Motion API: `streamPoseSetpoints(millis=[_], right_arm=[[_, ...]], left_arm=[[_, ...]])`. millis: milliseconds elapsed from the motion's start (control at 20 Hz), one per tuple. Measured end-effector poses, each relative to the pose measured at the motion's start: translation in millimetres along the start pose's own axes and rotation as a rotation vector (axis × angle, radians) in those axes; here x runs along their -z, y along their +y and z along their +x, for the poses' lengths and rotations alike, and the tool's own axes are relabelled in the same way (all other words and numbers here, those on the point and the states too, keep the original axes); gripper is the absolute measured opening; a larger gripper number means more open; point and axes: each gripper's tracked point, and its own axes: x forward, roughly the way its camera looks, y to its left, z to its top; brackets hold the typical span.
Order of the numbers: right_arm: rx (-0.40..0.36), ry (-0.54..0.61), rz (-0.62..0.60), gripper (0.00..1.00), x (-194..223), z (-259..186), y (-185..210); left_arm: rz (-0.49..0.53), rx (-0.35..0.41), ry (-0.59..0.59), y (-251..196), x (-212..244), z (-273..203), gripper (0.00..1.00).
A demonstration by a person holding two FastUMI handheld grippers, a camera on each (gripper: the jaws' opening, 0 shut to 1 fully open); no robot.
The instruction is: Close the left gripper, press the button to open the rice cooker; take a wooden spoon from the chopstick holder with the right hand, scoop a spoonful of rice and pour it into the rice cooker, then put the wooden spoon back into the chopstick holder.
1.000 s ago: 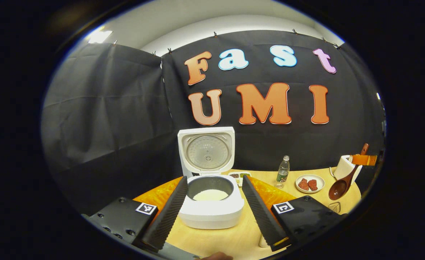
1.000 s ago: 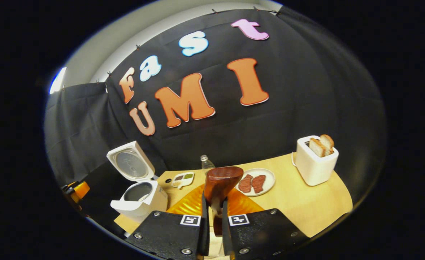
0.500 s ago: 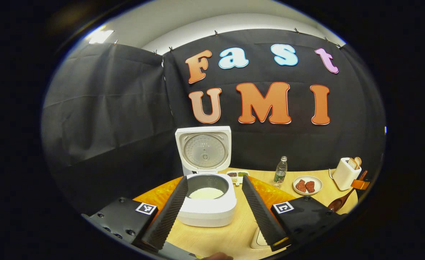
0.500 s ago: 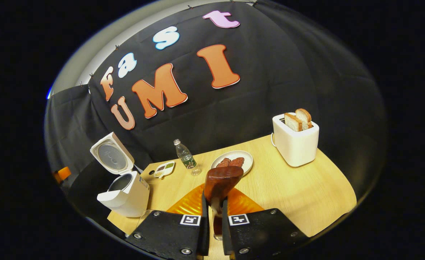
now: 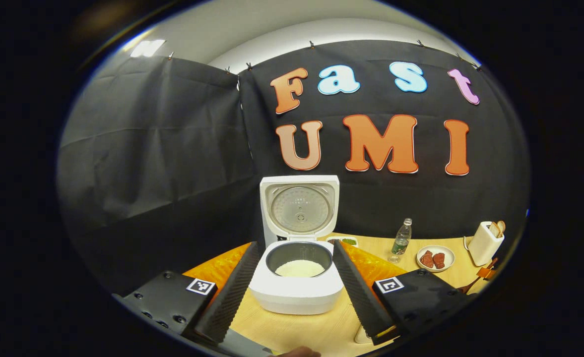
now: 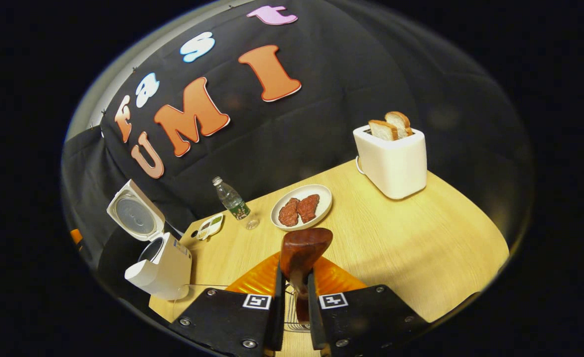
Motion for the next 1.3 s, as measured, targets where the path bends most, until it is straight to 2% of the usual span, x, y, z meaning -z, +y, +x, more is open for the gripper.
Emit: streamPoseSetpoints(millis=[100,150,200,300,350,400,450,500,600,700,900,950,1050,1300], right_arm=[[-0.004,0.037,0.029,0.25,10.8,0.5,5.1],[0.012,0.039,0.032,0.27,7.0,1.9,2.9],[0.048,0.053,0.028,0.30,7.5,4.2,-3.0],[0.074,0.067,0.028,0.36,7.7,-1.4,-6.4],[0.079,0.062,0.030,0.26,2.7,-4.2,-8.2],[0.091,0.060,0.025,0.42,0.2,-9.6,-8.9],[0.109,0.056,0.011,0.44,-2.9,-15.6,-8.8],[0.129,0.047,-0.006,0.65,-7.9,-20.3,-8.9],[0.161,0.008,-0.044,0.81,-22.7,-32.7,-5.6],[0.174,-0.046,-0.084,0.83,-43.0,-48.1,6.5],[0.189,-0.158,-0.183,0.83,-85.2,-81.7,36.5],[0.193,-0.182,-0.205,0.83,-93.6,-90.7,44.5],[0.197,-0.221,-0.235,0.84,-107.2,-105.9,61.7],[0.230,-0.300,-0.269,0.84,-124.9,-142.3,88.3]], left_arm=[[-0.011,-0.008,0.004,11.6,-2.9,12.4,1.00],[-0.027,-0.010,0.007,17.3,-4.3,19.2,0.97],[-0.039,-0.013,0.016,22.5,-3.0,28.3,0.97],[-0.048,-0.029,0.034,36.4,0.1,43.2,1.00],[-0.051,-0.031,0.037,42.8,-3.1,51.3,0.97],[-0.053,-0.031,0.041,48.5,-6.4,59.6,0.97],[-0.061,-0.029,0.041,54.3,-12.2,68.7,1.00],[-0.067,-0.033,0.039,61.2,-19.2,78.2,0.97],[-0.077,-0.022,0.046,67.1,-38.3,98.1,1.00],[-0.105,-0.008,0.064,75.5,-51.4,124.0,0.96],[-0.126,0.016,0.059,84.2,-76.8,186.9,0.99],[-0.123,0.030,0.053,81.3,-84.0,203.3,0.96],[-0.135,0.065,0.052,69.4,-95.7,233.3,0.98],[-0.130,0.127,0.122,36.0,-108.1,308.0,0.98]])
